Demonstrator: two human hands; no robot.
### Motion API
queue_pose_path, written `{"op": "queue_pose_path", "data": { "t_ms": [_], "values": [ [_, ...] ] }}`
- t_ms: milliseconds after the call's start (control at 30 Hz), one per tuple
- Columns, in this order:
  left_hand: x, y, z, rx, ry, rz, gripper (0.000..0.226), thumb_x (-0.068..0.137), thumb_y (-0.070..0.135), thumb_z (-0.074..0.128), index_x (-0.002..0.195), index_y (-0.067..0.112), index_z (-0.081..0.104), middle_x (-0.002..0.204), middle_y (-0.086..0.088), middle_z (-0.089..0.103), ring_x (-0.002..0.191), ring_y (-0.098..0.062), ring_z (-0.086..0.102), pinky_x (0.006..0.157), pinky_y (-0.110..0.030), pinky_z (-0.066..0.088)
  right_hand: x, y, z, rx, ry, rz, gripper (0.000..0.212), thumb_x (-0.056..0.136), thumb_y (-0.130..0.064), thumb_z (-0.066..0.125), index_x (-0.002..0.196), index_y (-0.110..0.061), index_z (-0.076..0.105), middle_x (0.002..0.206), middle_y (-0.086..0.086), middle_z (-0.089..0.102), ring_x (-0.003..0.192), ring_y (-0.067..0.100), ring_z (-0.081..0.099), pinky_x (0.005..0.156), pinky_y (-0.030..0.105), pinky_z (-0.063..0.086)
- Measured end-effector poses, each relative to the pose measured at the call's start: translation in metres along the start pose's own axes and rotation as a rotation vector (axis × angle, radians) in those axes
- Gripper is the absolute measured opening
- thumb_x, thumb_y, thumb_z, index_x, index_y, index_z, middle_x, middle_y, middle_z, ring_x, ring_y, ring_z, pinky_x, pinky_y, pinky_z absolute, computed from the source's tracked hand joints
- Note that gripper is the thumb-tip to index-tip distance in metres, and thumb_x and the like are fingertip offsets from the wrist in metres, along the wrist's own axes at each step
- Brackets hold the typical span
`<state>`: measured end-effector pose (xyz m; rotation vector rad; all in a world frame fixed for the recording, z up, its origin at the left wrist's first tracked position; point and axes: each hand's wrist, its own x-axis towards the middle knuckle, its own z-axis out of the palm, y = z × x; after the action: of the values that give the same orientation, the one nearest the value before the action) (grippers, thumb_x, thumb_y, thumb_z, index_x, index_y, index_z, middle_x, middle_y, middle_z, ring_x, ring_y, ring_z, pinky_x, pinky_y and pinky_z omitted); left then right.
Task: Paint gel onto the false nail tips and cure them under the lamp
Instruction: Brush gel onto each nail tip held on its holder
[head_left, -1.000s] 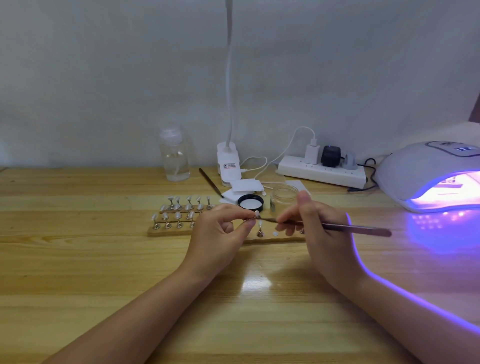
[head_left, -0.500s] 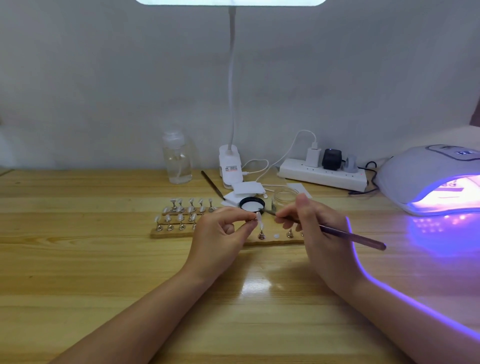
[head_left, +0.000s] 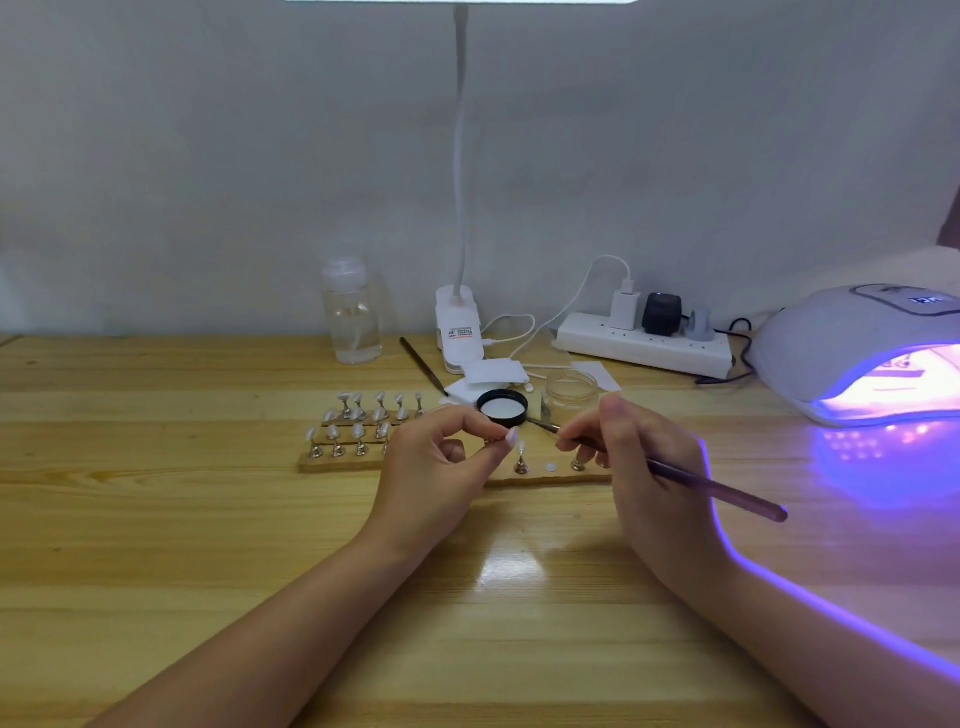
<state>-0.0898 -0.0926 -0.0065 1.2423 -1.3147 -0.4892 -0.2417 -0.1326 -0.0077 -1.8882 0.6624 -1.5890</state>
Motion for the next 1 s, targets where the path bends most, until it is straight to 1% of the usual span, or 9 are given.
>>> {"op": "queue_pose_path", "data": {
  "t_ms": [100,200,300,400,567,667,733,867,1000],
  "values": [
    [0.0005,0.0003,0.0005,0.012,0.007,-0.008,0.009,0.075,0.005,0.072,0.070,0.012,0.067,0.050,0.016,0.056,0.035,-0.001,0.031,0.042,-0.006,0.025,-0.0018,-0.0007,0.0019,-0.046,-0.057,-0.057,0.037,0.091,-0.031,0.039,0.071,-0.015,0.066,0.067,-0.009,0.065,0.062,0.000,0.060,0.060,0.011,0.045],
    [0.0005,0.0002,0.0012,0.019,0.015,-0.011,0.011,0.076,0.005,0.071,0.069,0.011,0.066,0.045,0.021,0.053,0.033,-0.002,0.029,0.041,-0.005,0.022,-0.0044,-0.0018,0.0017,0.039,-0.085,-0.026,0.040,0.090,-0.031,0.041,0.064,-0.014,0.067,0.058,-0.007,0.064,0.056,-0.001,0.059,0.058,0.010,0.044],
    [0.0004,0.0010,0.0010,0.024,0.016,-0.008,0.012,0.077,0.006,0.071,0.068,0.012,0.065,0.044,0.023,0.052,0.032,-0.002,0.029,0.041,-0.004,0.022,-0.0030,-0.0017,0.0010,0.049,-0.028,-0.009,0.039,0.088,-0.036,0.040,0.065,-0.018,0.066,0.059,-0.007,0.065,0.056,0.001,0.059,0.058,0.011,0.044],
    [0.0007,0.0005,0.0006,0.026,0.020,-0.007,0.017,0.077,0.004,0.070,0.066,0.016,0.064,0.046,0.023,0.053,0.032,-0.001,0.030,0.041,-0.004,0.022,-0.0008,-0.0007,0.0017,0.015,-0.042,-0.007,0.039,0.089,-0.036,0.040,0.072,-0.014,0.067,0.065,-0.007,0.065,0.061,0.002,0.060,0.060,0.011,0.044],
    [0.0002,0.0002,0.0003,0.024,0.011,-0.010,0.014,0.076,0.005,0.070,0.067,0.014,0.065,0.048,0.022,0.054,0.033,-0.001,0.030,0.041,-0.004,0.023,-0.0045,-0.0024,0.0030,0.112,-0.046,0.039,0.040,0.087,-0.038,0.042,0.064,-0.018,0.068,0.058,-0.005,0.066,0.052,0.004,0.059,0.055,0.015,0.046],
    [0.0010,-0.0006,0.0005,0.027,0.014,-0.019,0.015,0.076,0.004,0.070,0.067,0.015,0.065,0.047,0.021,0.054,0.033,-0.001,0.031,0.041,-0.004,0.024,-0.0023,-0.0018,0.0020,0.030,-0.024,0.001,0.040,0.088,-0.037,0.041,0.070,-0.015,0.069,0.064,-0.006,0.067,0.058,0.003,0.060,0.059,0.013,0.045],
    [0.0012,0.0000,0.0005,0.025,0.011,-0.022,0.015,0.076,0.005,0.071,0.067,0.015,0.065,0.051,0.016,0.055,0.034,-0.001,0.032,0.041,-0.005,0.024,-0.0019,-0.0016,0.0017,0.010,-0.047,0.014,0.041,0.088,-0.038,0.042,0.070,-0.013,0.069,0.063,-0.006,0.066,0.058,0.003,0.059,0.058,0.012,0.044],
    [0.0014,0.0004,0.0006,0.028,0.009,-0.036,0.013,0.075,0.007,0.072,0.067,0.016,0.067,0.072,0.007,0.060,0.037,-0.001,0.033,0.042,-0.007,0.026,-0.0044,-0.0044,0.0035,0.116,-0.038,0.096,0.042,0.087,-0.042,0.048,0.058,-0.017,0.066,0.054,-0.004,0.065,0.047,0.003,0.057,0.050,0.012,0.042],
    [0.0009,0.0008,0.0003,0.032,0.007,-0.047,0.016,0.075,0.006,0.072,0.067,0.019,0.066,0.072,0.007,0.061,0.038,-0.002,0.034,0.042,-0.008,0.027,-0.0016,-0.0036,0.0025,0.009,-0.008,0.011,0.040,0.089,-0.038,0.041,0.069,-0.015,0.067,0.062,-0.008,0.065,0.057,0.001,0.057,0.057,0.010,0.042]
  ]
}}
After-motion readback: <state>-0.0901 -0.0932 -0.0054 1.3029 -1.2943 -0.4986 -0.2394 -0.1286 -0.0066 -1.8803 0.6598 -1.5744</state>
